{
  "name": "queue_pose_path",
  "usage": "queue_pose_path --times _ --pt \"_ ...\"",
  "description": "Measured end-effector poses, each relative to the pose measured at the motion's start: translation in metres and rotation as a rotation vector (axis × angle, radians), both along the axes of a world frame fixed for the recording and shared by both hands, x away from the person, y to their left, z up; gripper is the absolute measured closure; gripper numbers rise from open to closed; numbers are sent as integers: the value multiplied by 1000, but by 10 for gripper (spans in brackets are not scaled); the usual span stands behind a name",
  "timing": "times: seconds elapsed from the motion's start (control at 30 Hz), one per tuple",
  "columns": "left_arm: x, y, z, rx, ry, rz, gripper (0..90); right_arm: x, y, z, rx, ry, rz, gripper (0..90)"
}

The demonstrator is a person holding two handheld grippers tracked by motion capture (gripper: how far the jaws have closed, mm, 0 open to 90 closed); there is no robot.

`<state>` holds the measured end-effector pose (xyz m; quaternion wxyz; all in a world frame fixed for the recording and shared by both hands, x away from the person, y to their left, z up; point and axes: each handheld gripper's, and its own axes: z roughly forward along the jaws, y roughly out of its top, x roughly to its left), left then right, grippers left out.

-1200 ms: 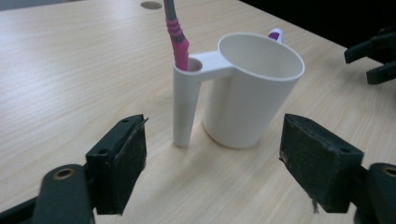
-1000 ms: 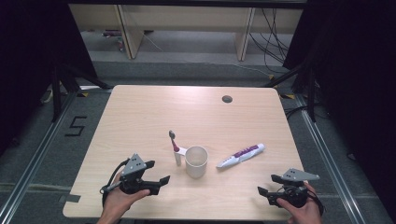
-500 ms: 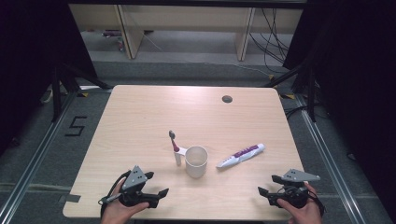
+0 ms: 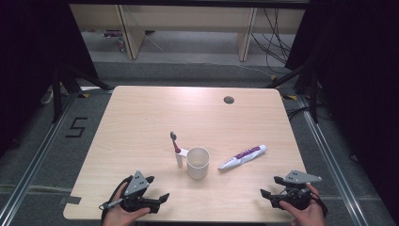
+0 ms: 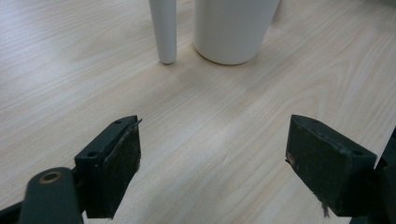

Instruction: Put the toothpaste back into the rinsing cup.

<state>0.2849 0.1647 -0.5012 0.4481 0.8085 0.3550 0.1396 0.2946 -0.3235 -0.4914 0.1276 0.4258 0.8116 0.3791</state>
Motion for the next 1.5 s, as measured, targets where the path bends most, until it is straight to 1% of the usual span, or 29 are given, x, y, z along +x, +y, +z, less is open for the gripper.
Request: queue_pose_path --times 0.03,0.07,0.13,0.17,0.23,0.27,0.3,0.4,0.43,0.5,0.53,0.57,0.6,0.63,0.67,0.7,0.73,0.8,0.83,0.87,1.0,1.07,1.1,1.17,1.2,1.23,1.37,1.4,1.5 --pt "1 2 0 27 -4 -5 177 1 0 1 -10 -1 3 235" --pt "0 0 -1 3 2 1 177 1 1 1 -11 -4 8 236" --pt "0 2 -1 19 2 -6 177 4 1 3 -41 -28 33 237" --pt "0 2 -1 20 1 -2 177 4 2 4 -39 -13 47 240" --pt "0 3 -1 25 1 -3 177 6 4 8 -75 -53 68 244" --pt "0 3 -1 37 1 -10 177 5 7 9 -79 -47 74 247" --pt "0 3 -1 37 2 -14 177 7 7 11 -98 -64 95 248" --pt "0 2 -2 21 1 -8 177 9 11 14 -121 -77 105 263" --pt "1 2 -2 40 -2 -8 178 12 12 14 -135 -87 126 270" --pt "0 1 -4 18 5 -6 178 14 13 15 -151 -84 131 274" --pt "1 2 -4 40 8 -16 178 17 13 16 -156 -85 138 279" --pt "1 1 -4 31 6 -7 177 17 13 17 -162 -68 128 281" --pt "1 1 -4 26 7 -7 177 20 13 17 -164 -91 146 281" --pt "1 1 -4 23 6 -9 177 21 15 18 -163 -73 145 281" --pt "1 1 -4 20 8 -13 177 23 15 18 -172 -79 145 281" --pt "0 1 -4 26 8 -13 177 27 14 20 -190 -94 166 281" --pt "0 1 -4 27 7 -12 178 27 15 21 -194 -78 160 281" --pt "1 0 -5 28 12 -19 179 31 17 23 -206 -78 171 284" --pt "1 2 -5 50 10 -30 179 34 18 24 -217 -87 183 290" --pt "1 2 -5 48 8 -26 179 35 20 25 -217 -79 179 291" --pt "1 1 -4 29 11 -21 179 49 23 28 -254 -78 208 291" --pt "1 2 -5 46 9 -33 180 54 26 27 -254 -78 192 291" --pt "0 0 -5 28 11 -23 181 58 27 29 -268 -76 217 293" --pt "0 -1 -5 35 14 -28 186 66 28 29 -285 -97 224 296" --pt "0 -1 -5 38 11 -31 186 67 29 30 -285 -82 223 296" --pt "0 1 -5 52 9 -45 187 72 29 30 -296 -97 250 295" --pt "1 0 -5 47 10 -45 188 83 33 30 -337 -90 259 291" --pt "0 0 -5 49 10 -45 188 82 35 30 -325 -60 230 291" --pt "0 1 -4 50 10 -44 188 90 37 30 -357 -66 248 290"
